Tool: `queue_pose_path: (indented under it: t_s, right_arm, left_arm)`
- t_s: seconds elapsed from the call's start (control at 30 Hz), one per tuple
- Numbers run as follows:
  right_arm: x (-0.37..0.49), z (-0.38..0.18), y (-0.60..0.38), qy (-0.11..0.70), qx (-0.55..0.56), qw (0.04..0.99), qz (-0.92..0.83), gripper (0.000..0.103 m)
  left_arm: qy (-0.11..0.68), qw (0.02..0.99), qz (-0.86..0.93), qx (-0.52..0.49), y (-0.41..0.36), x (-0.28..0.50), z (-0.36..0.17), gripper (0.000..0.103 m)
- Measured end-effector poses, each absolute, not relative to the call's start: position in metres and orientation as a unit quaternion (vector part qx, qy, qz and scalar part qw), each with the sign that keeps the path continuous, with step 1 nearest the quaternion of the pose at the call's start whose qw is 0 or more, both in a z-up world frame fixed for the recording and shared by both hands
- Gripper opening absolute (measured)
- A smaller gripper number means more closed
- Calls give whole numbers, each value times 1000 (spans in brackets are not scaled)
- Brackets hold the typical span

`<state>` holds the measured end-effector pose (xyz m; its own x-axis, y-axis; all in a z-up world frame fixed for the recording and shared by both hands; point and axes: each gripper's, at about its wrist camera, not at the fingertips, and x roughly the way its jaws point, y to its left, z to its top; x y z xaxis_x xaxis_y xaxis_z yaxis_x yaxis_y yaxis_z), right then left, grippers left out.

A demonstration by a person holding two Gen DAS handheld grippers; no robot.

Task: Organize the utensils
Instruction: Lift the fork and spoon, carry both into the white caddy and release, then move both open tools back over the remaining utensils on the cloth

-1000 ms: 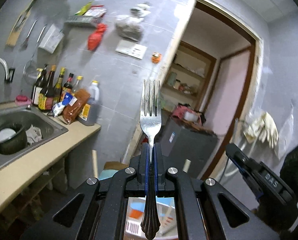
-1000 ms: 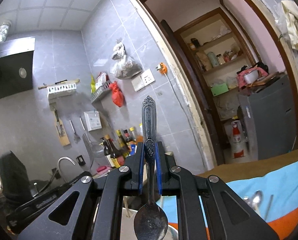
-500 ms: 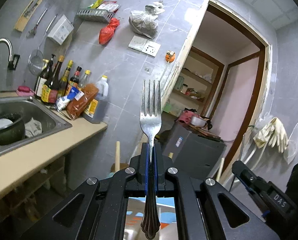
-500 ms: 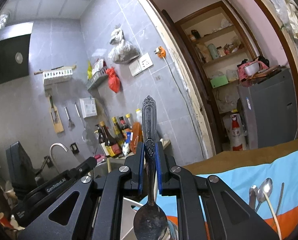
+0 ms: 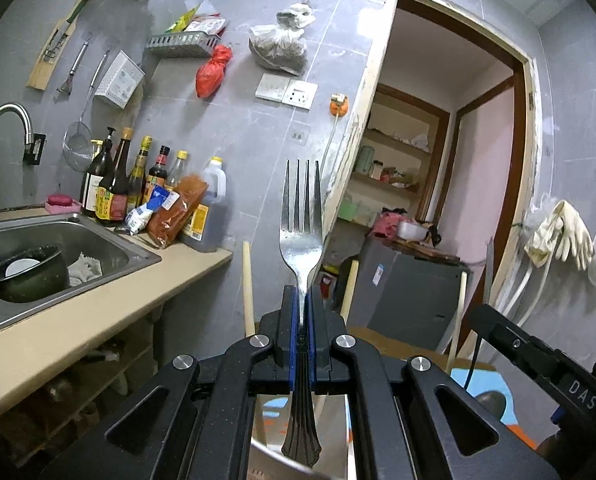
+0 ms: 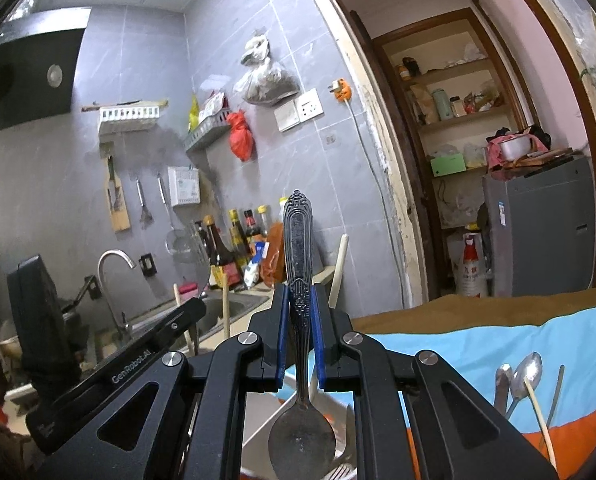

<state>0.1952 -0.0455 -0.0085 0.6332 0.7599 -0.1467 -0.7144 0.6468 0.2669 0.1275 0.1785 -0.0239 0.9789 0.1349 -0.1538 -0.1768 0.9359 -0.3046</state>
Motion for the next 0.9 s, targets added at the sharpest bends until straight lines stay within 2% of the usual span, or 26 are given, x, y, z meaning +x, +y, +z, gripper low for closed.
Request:
queue_pose_path:
  t_s: [0.3, 0.37, 0.43, 0.47, 0.57, 0.7, 0.83, 0.9]
  right_arm:
    - [191, -7, -49, 132, 93, 898, 408, 11]
    - [190, -5, -51, 130, 94, 899, 408, 13]
    - [190, -1, -55, 128, 99, 899, 407, 18]
    - [189, 0, -56, 127, 100, 899, 407, 21]
    - [186, 8, -64, 123, 102, 901, 404, 22]
    - [185, 16, -78, 126, 109, 904, 394, 25]
    - [187, 22, -93, 132, 118, 907, 382, 28]
    - [186, 25, -101, 132, 121, 909, 376, 34]
  left_arm:
    - [88, 982, 58, -158, 177, 117, -19, 4]
    - [93, 982, 52, -155, 175, 115, -15, 10]
    - [97, 982, 49, -155, 173, 113, -12, 21]
    - [97, 982, 48, -156, 172, 112, -9, 23]
    - [100, 982, 43, -153, 168, 109, 0, 27]
    - [104, 984, 42, -140, 156, 107, 14, 40]
    - [111, 984, 38, -131, 144, 105, 22, 43]
    - [113, 984, 37, -132, 138, 104, 25, 47]
